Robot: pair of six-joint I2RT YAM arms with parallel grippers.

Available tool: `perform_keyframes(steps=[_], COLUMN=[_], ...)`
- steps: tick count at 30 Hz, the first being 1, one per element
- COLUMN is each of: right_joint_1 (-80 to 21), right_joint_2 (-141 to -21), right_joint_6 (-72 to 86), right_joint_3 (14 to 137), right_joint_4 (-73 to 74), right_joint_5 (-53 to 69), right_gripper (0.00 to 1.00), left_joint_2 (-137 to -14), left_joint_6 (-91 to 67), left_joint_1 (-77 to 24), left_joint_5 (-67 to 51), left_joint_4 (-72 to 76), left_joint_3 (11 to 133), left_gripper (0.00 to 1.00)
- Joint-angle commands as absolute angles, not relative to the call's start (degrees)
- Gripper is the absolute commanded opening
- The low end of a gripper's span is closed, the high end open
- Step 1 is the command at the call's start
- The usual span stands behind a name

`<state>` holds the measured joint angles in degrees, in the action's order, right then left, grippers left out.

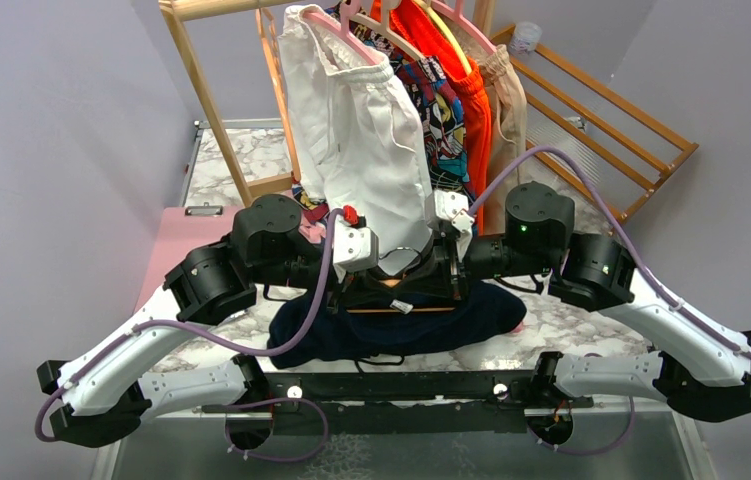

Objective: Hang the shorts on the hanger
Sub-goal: Hang the shorts on the hanger.

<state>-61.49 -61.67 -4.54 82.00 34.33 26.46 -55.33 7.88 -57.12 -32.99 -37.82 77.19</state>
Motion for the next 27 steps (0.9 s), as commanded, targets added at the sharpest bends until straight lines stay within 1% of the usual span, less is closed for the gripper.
perform_keyframes(steps=[1, 6, 7, 9, 10, 11, 14, 18, 22, 24, 26, 27], right_joint_1=[-61.5, -61.5, -61.5, -61.5, -61.5, -61.5, -61.5, -61.5, -61.5, -61.5, -61.5, -61.5], right_joint_2=[-61.0, -59.2, -59.2, -59.7, -59.8, -60.0, -60.4, -60.4, -60.7, -61.0, -61.2, -61.4], right_joint_6=[-4.0, -3.4, -3.4, -3.5, -3.6, -3.7, -3.9, -3.5, -3.2, -3.1, -3.3, -3.3], right_joint_3=[80.0, 78.8, 78.9, 79.2, 79.3, 79.4, 80.0, 80.4, 80.7, 80.9, 80.9, 80.8], right_joint_4=[32.6, 31.6, 31.8, 32.5, 32.8, 33.1, 33.6, 32.7, 31.5, 31.1, 31.1, 31.1], right_joint_5=[24.7, 22.8, 22.9, 22.9, 22.6, 22.1, 21.3, 21.7, 22.6, 22.8, 23.0, 23.3], right_gripper=[0.01, 0.01, 0.03, 0.23, 0.31, 0.34, 0.39, 0.40, 0.46, 0.46, 0.43, 0.36], left_joint_2=[-53.5, -51.7, -51.5, -51.2, -51.2, -51.2, -51.1, -51.2, -51.6, -51.8, -52.0, -52.1], left_joint_6=[8.3, 8.3, 8.3, 8.3, 8.3, 8.3, 8.3, 8.2, 8.1, 8.1, 8.1, 8.1], left_joint_1=[-57.3, -57.3, -57.3, -57.3, -57.3, -57.3, -57.3, -57.3, -57.3, -57.3, -57.3, -57.3], left_joint_5=[-32.3, -31.4, -31.5, -31.6, -31.6, -31.6, -31.8, -32.0, -32.3, -32.4, -32.5, -32.6], left_joint_4=[-31.0, -31.1, -31.1, -31.1, -31.1, -31.1, -31.1, -31.0, -31.1, -31.1, -31.1, -31.1], left_joint_3=[79.0, 77.8, 77.8, 77.7, 77.7, 77.8, 77.7, 77.8, 77.7, 77.8, 77.8, 77.8], left_gripper=[0.00, 0.00, 0.00, 0.00, 0.00, 0.00, 0.00, 0.00, 0.00, 0.00, 0.00, 0.00])
